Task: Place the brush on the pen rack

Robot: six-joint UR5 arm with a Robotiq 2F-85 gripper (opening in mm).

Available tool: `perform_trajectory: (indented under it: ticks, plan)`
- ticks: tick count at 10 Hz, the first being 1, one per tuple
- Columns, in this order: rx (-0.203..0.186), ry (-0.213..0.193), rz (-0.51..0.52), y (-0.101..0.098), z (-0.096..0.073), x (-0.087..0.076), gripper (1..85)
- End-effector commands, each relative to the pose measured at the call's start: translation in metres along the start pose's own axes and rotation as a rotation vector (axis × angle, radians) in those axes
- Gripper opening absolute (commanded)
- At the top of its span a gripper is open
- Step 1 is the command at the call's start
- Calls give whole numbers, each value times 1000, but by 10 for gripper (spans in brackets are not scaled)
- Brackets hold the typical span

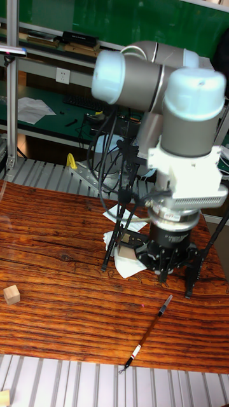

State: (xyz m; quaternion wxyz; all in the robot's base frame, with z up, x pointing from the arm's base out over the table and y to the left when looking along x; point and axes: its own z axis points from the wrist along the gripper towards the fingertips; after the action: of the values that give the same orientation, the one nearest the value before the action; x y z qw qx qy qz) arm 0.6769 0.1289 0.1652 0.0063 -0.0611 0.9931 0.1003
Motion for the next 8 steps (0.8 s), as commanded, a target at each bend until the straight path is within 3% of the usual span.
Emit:
perform_trajectory:
  ticks: [1,4,6,8]
  plan:
    - [-63,-9,-2,-9,26,-15,10]
    - [-77,-16,-20,-14,44,-27,10]
    - [-116,-24,-29,-11,55,-31,10]
    - [-116,-27,-41,-16,62,-31,10]
